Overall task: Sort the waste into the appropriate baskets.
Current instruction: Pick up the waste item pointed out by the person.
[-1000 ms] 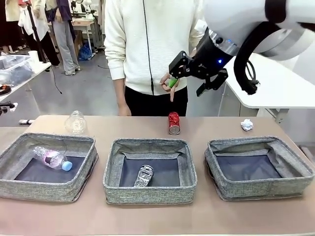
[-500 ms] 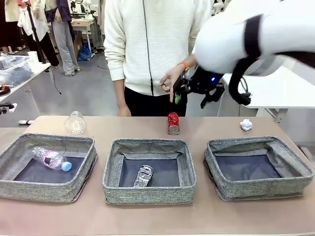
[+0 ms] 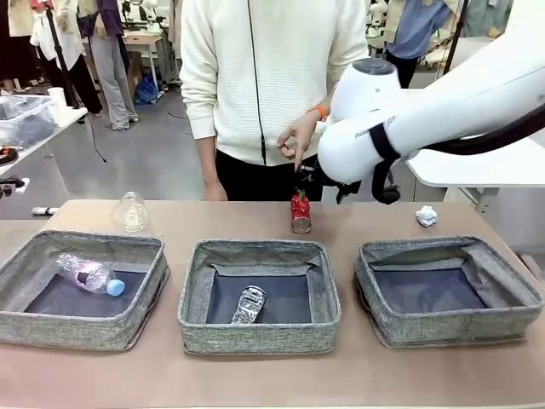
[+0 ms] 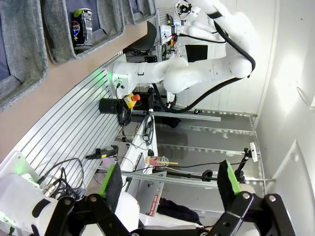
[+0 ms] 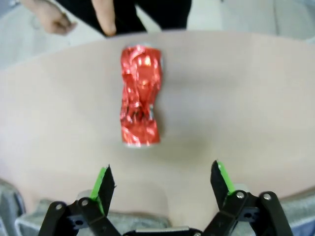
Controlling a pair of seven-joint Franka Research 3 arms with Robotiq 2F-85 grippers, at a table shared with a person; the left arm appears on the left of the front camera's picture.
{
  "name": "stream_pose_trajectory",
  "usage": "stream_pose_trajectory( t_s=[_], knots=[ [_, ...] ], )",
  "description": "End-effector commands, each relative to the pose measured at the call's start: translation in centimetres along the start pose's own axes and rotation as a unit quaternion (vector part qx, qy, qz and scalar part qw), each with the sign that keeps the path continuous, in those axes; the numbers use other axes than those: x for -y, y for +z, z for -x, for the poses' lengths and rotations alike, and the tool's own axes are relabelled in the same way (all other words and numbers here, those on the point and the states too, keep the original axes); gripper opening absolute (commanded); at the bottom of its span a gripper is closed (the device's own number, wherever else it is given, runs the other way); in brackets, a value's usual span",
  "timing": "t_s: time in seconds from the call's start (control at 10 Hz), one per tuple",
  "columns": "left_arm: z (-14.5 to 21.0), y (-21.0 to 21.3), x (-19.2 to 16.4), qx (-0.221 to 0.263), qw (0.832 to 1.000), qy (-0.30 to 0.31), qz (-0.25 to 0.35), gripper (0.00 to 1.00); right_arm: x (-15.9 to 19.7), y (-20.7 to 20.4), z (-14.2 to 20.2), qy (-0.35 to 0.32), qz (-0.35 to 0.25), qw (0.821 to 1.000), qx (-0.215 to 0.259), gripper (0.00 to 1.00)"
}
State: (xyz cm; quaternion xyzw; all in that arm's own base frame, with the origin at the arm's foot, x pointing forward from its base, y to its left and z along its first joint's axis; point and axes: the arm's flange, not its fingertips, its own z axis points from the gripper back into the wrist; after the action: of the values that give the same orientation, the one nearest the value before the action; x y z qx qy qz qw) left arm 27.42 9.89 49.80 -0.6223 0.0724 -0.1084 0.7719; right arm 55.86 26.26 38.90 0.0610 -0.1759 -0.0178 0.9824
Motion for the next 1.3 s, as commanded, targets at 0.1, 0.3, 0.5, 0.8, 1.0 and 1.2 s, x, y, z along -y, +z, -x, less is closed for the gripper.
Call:
stream_pose_trajectory(
  t_s=[0.1, 0.3, 0.5, 0.8, 1.0, 1.2],
  knots=[
    [0.2, 0.0, 0.2, 0.001, 1.0, -0.004, 0.0, 1.0, -3.1, -2.6, -0.1, -0.027, 0.001, 1.0, -0.008, 1.0],
    [0.2, 0.0, 0.2, 0.001, 1.0, -0.004, 0.0, 1.0, -1.8, -2.8, 0.1, -0.006, -0.005, 1.0, 0.001, 1.0],
    [0.2, 0.0, 0.2, 0.001, 1.0, -0.004, 0.0, 1.0, -1.8, -1.2, -0.8, -0.018, -0.012, 0.999, 0.031, 1.0],
    [0.2, 0.0, 0.2, 0.001, 1.0, -0.004, 0.0, 1.0, -1.9, -3.9, -1.4, -0.02, -0.029, 0.999, 0.038, 1.0],
    [0.2, 0.0, 0.2, 0.001, 1.0, -0.004, 0.0, 1.0, -2.1, -6.1, -1.5, -0.009, -0.026, 0.999, 0.027, 1.0],
    [0.2, 0.0, 0.2, 0.001, 1.0, -0.004, 0.0, 1.0, -2.3, -7.5, -1.7, 0.011, -0.022, 0.999, 0.024, 1.0]
  ],
)
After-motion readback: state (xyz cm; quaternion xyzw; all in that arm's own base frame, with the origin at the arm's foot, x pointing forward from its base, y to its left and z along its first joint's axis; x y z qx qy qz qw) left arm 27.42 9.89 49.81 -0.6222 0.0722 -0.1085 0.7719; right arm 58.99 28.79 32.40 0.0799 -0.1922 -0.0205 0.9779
